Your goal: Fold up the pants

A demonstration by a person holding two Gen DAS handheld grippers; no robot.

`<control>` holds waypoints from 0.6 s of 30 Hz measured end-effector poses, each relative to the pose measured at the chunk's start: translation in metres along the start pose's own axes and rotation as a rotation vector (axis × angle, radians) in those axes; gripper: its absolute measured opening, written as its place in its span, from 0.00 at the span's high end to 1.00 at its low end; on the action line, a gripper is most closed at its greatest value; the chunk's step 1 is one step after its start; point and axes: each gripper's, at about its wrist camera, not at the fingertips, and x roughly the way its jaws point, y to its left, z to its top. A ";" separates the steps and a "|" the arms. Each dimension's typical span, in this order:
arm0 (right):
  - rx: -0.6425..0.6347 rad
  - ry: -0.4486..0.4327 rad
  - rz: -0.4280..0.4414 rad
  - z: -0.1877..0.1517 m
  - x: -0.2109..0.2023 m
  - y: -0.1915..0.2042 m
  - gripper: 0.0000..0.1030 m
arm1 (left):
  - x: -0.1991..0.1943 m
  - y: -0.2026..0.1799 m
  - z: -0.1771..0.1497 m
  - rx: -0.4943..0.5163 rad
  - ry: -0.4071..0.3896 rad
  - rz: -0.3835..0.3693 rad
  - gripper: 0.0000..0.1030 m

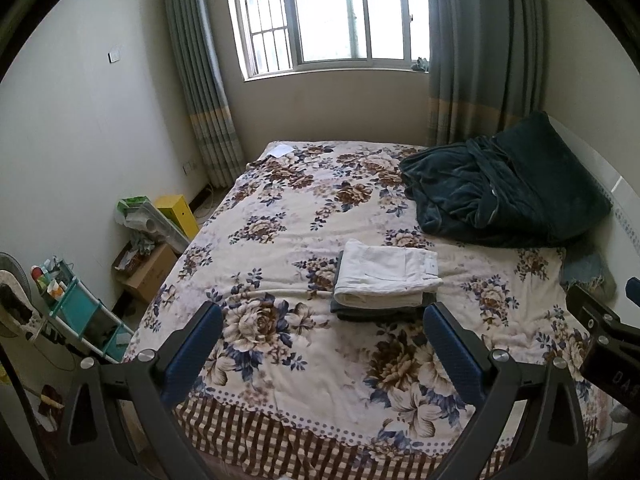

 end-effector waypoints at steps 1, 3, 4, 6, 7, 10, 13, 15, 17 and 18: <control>-0.002 -0.001 0.002 0.000 0.002 0.002 0.00 | 0.000 0.000 0.000 -0.001 -0.001 0.003 0.00; -0.003 -0.001 0.001 0.000 0.002 0.002 0.00 | 0.000 0.000 0.000 0.000 -0.004 0.004 0.00; -0.005 -0.002 0.004 -0.001 0.004 0.004 0.00 | 0.000 0.001 0.000 0.002 -0.006 0.003 0.00; -0.009 -0.002 0.006 -0.001 0.006 0.007 0.00 | 0.000 0.001 0.000 0.006 -0.009 0.001 0.00; -0.009 -0.002 0.006 -0.002 0.006 0.007 0.00 | 0.000 0.001 0.000 0.005 -0.008 0.001 0.00; -0.011 0.004 0.018 -0.002 0.009 0.010 0.00 | -0.001 0.001 0.001 0.008 -0.013 0.000 0.00; -0.011 0.005 0.021 -0.004 0.009 0.011 0.00 | -0.001 0.000 0.001 0.010 -0.012 -0.002 0.00; -0.010 0.005 0.019 -0.003 0.009 0.012 0.00 | 0.000 0.000 0.001 0.011 -0.013 -0.005 0.00; -0.014 0.005 0.020 -0.003 0.009 0.012 0.00 | 0.000 0.000 0.001 0.014 -0.012 -0.009 0.00; -0.015 0.005 0.019 -0.003 0.009 0.012 0.00 | 0.001 0.000 0.001 0.015 -0.011 -0.011 0.00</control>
